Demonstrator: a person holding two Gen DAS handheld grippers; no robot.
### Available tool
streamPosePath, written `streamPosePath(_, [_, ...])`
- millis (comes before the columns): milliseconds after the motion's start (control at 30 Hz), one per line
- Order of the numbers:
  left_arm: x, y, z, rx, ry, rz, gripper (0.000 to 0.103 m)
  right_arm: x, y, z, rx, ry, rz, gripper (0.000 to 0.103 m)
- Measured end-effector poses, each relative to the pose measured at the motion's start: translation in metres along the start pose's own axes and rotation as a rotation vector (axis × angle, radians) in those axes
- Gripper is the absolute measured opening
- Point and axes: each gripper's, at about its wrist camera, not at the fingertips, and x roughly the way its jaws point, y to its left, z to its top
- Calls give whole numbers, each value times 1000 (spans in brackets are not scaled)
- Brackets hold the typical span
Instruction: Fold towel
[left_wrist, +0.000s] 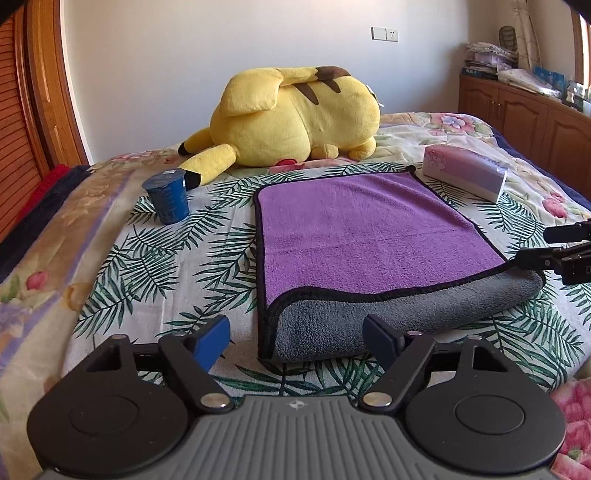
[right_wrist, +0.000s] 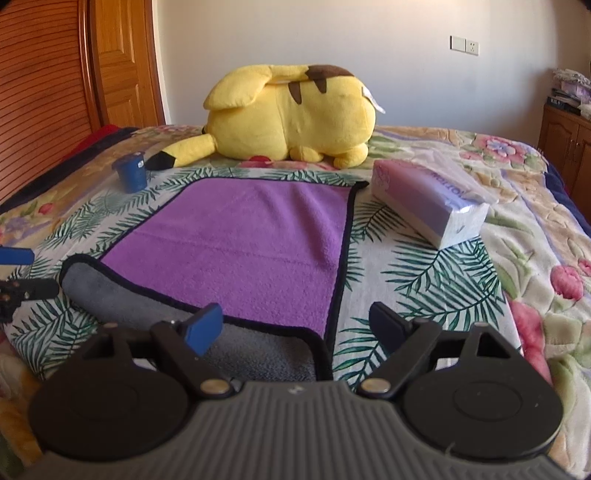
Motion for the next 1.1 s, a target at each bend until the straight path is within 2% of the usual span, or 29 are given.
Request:
streamPosePath(200, [14,5,1,4,14,-31,50,10,-3,-1,7,42,12,81])
streamPosePath(600, [32,23,0,-72,36,-54,34,24,-14,-6,39,143,56,75])
streamPosePath(767, [35,26,-3,-101,51,-86,18,26,-14,-7,43,166,79,70])
streamPosePath(1100, [35,20,-6,-74,55,-97,14,23,-15,-3,41,186,118,53])
